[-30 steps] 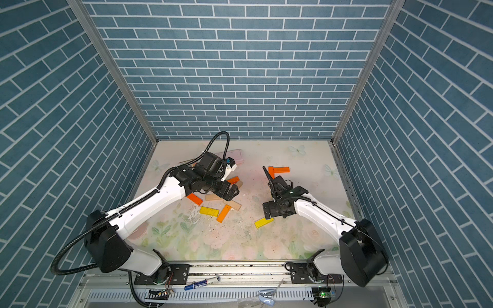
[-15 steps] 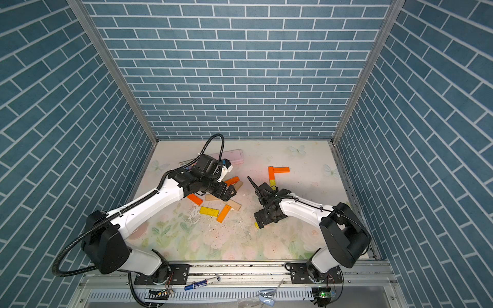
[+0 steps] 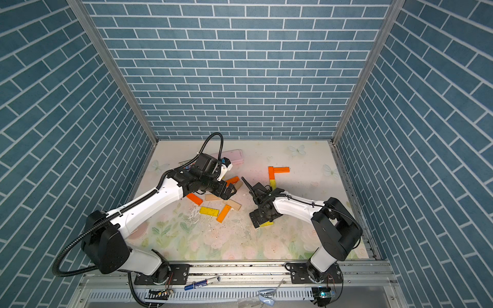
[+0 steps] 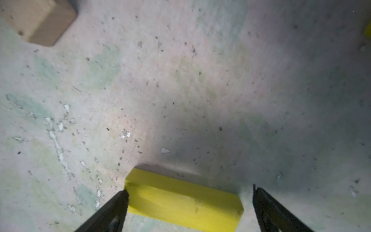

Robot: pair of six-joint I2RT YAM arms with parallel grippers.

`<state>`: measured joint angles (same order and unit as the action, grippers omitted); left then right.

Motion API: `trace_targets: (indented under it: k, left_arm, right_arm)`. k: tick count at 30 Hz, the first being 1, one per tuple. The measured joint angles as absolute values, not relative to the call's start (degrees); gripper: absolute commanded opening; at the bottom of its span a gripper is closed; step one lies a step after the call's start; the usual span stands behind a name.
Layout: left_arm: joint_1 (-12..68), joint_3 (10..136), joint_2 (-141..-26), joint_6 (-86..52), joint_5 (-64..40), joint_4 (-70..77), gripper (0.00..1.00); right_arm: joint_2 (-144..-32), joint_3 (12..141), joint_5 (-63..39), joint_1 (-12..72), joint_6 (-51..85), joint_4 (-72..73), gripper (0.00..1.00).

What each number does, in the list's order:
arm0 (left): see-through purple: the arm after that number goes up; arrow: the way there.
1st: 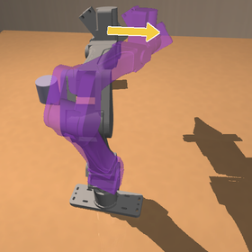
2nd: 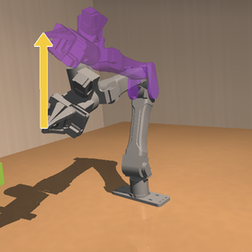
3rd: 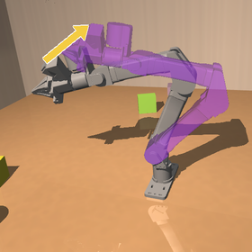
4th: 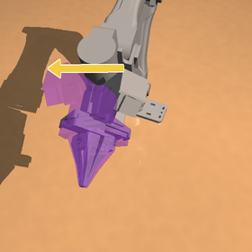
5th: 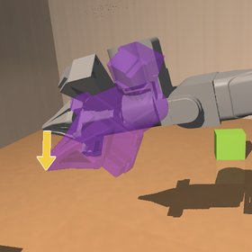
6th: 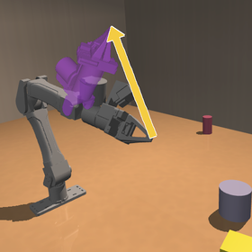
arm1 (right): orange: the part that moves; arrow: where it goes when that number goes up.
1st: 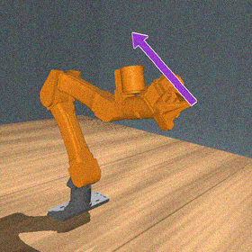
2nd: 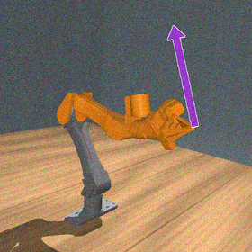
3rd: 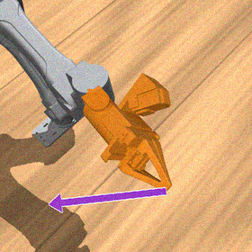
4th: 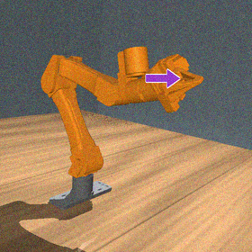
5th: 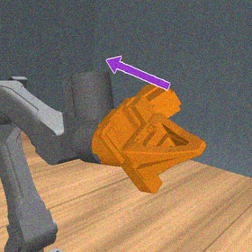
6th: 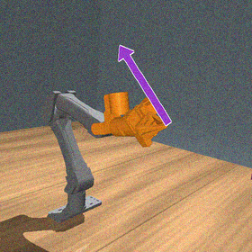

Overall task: Assemble the number 6 with building blocks
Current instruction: Pick up the building block from the center of the board.

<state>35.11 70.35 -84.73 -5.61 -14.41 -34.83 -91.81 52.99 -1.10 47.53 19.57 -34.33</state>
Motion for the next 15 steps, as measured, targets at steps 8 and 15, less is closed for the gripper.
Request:
trace_targets:
  k: [8,15]
  left_arm:
    - [35.0,70.3,-84.8,-5.6,-14.7,-34.8,0.99]
    - [34.8,70.3,-84.8,-5.7,-14.9,-34.8,0.99]
  right_arm:
    - [-92.6,53.7,-0.2,49.0,21.2,-33.2,0.98]
    - [-92.2,53.6,2.1,49.4,22.2,-33.1,0.98]
